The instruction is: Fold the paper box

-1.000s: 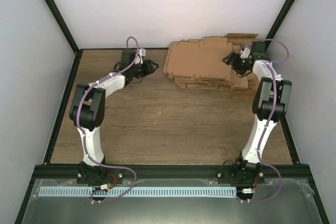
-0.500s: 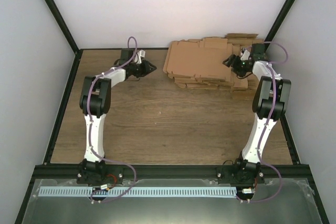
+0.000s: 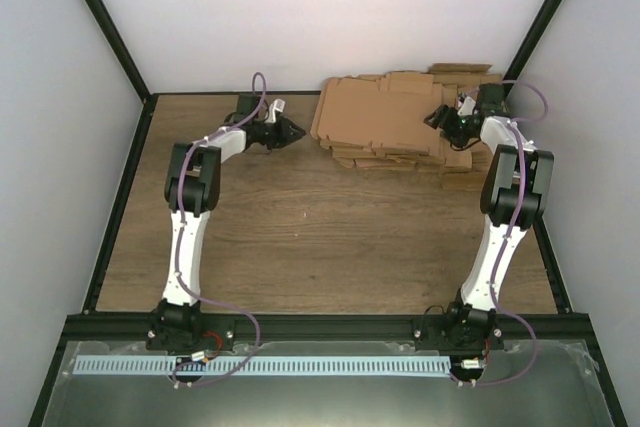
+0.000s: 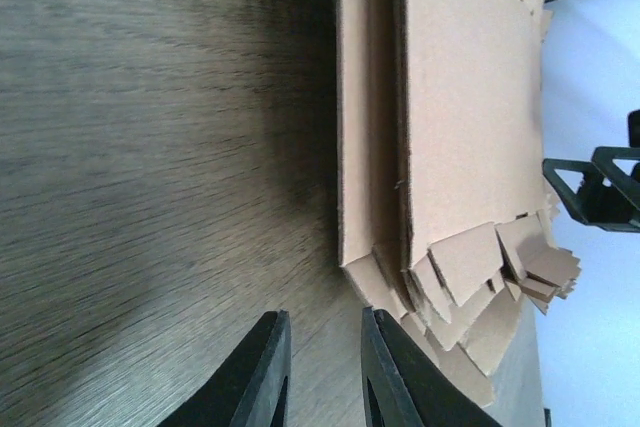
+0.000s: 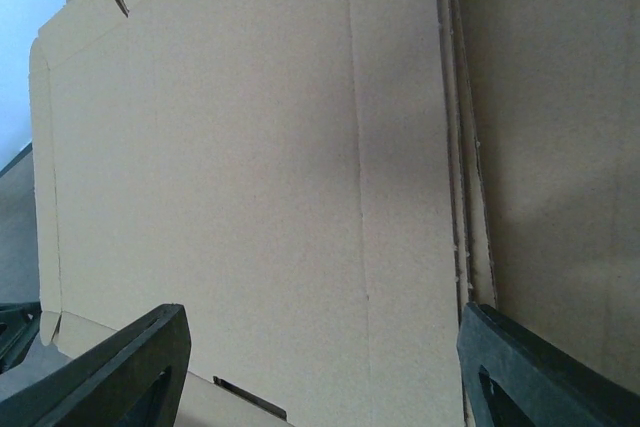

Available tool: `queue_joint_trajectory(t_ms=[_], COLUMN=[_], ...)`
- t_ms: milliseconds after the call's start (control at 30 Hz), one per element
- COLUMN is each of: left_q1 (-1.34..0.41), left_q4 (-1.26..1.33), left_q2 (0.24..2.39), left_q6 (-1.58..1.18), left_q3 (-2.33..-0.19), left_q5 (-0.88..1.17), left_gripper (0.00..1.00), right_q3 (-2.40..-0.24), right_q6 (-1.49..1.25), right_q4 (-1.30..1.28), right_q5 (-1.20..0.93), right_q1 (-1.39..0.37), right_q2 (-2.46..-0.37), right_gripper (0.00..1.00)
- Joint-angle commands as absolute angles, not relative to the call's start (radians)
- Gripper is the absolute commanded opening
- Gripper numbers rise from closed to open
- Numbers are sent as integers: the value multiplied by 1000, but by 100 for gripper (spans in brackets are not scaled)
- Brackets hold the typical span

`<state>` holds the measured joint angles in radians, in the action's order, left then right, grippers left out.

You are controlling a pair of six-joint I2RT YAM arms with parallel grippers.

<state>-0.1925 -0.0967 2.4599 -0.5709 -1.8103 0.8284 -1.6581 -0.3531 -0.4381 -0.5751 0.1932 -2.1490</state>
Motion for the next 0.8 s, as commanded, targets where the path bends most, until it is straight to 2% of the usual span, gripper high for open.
queue_joint_trajectory(t_ms=[0,767], left_q1=[-200,-231], left_q4=[-109,-124], left_q2=[2498,2519], left_q6=[-558,-544], left_q3=[-1865,-1883], left_q5=[899,917], left_gripper=[23,24], right_q3=[-1673,-1661], right_q6=[-344,-333], right_q4=[-459,-460], right_q5=[-561,-534], right_q1=[198,177], right_q2=[-2159,-2142], right_gripper=[77,80])
